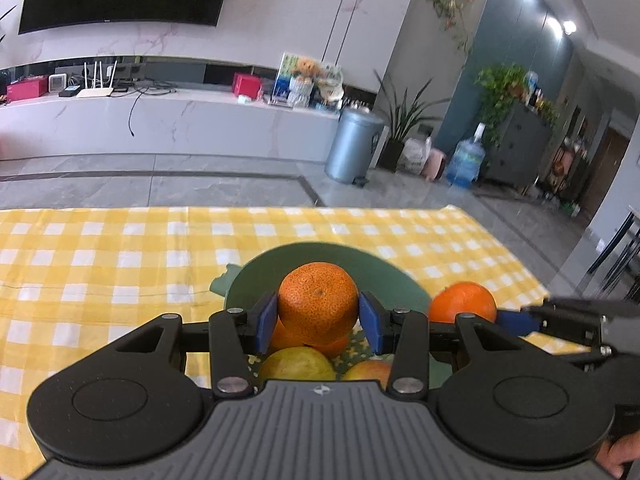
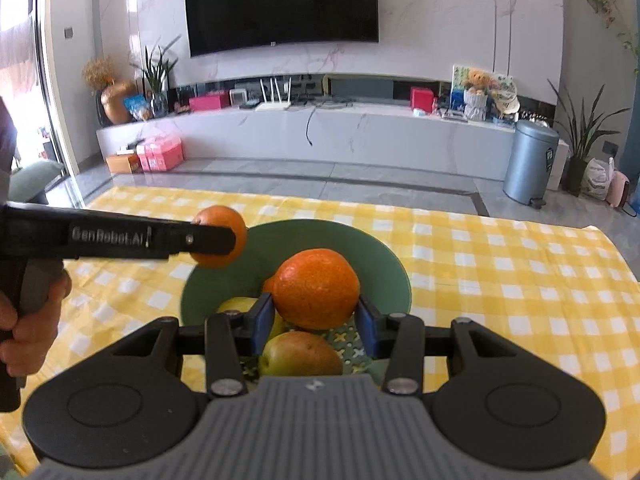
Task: Organize fruits
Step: 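Carry both held oranges over the green colander, then lower the oranges into the colander and open both tools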
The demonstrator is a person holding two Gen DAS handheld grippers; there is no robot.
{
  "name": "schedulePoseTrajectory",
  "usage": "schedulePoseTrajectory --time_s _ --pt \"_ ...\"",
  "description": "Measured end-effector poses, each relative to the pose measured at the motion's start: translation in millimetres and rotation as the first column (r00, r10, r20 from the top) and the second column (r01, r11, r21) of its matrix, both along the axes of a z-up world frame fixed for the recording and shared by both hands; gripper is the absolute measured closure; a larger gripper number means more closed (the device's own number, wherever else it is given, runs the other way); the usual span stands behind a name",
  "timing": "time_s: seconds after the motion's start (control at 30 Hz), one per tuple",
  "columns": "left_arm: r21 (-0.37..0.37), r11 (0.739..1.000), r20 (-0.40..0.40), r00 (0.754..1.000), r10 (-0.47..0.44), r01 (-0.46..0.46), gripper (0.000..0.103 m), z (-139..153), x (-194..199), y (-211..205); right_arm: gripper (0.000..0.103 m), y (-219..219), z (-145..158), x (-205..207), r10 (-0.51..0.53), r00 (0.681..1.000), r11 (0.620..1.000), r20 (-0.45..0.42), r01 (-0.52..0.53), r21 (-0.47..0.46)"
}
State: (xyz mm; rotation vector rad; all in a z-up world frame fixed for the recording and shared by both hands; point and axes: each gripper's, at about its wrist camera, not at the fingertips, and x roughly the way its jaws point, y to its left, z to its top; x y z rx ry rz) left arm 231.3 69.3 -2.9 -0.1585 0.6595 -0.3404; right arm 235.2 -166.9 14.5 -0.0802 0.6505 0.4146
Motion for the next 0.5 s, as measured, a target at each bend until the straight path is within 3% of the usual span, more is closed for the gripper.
schedulePoseTrajectory --time_s 0.2,0.5 --pt "0.029 0.999 -0.021 1.000 -0.018 0.019 0.053 -11 8 -10 0.062 10 -17 35 0.025 0.996 0.997 -0.090 -0.032 -0.071" --pt "0.004 0.998 -0.085 0.995 -0.055 0.056 0.053 -33 22 -19 0.062 16 -43 75 0.037 0.982 0.981 -0.187 -0.071 -0.180"
